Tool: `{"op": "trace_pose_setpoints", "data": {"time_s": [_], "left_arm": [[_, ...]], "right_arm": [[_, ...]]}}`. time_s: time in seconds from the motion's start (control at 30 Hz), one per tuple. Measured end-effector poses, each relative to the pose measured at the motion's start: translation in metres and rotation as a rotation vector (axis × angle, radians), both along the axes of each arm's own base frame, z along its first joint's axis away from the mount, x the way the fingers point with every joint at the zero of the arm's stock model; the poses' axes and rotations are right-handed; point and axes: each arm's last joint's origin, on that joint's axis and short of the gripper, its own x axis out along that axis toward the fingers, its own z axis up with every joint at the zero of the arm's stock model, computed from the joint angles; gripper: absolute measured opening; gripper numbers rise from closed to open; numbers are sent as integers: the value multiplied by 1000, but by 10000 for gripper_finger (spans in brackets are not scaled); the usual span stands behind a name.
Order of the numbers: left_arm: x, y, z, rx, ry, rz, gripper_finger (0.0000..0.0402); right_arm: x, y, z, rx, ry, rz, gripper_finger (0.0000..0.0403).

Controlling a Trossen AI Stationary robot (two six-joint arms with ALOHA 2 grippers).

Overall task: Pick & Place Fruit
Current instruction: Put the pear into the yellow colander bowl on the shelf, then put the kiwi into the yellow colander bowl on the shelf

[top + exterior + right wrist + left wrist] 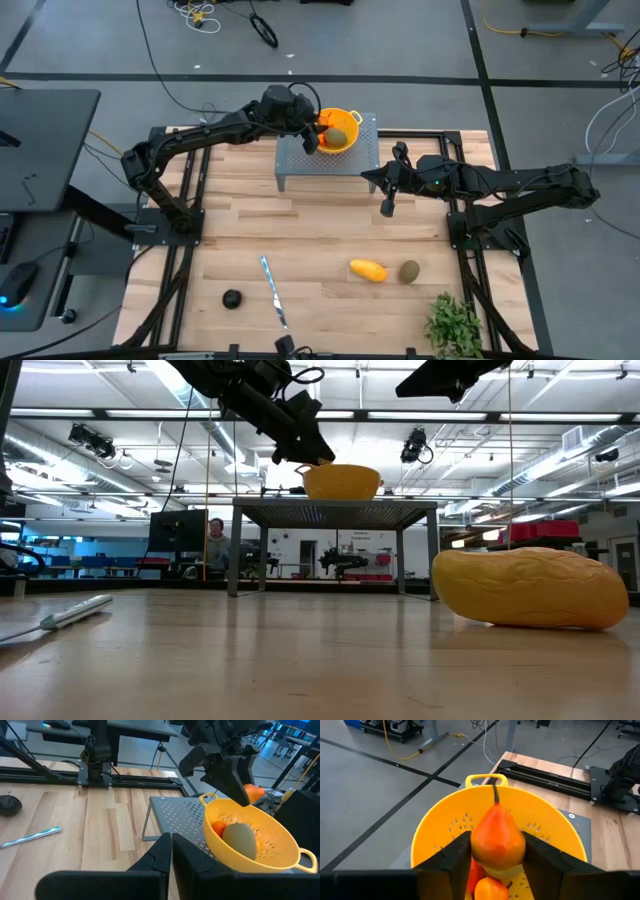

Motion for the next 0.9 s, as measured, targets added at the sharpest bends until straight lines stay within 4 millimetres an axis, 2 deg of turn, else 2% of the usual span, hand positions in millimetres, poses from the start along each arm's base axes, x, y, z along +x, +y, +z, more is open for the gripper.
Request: {"op": "trace_pose_setpoints", "data": {"time_s": [0.23,0.37,0.7,0.9], "left_arm": [[0,0,0,10,7,24,238],[0,0,0,9,8,24,261],[0,-2,0,-3,11,25,270],[-5,-16,24,36,-59,-2,268]], "right_arm": [[0,0,0,0,0,0,22],[0,0,0,0,0,0,22],[0,0,0,0,-1,0,22],[0,1,1,4,-7,14,22]]}}
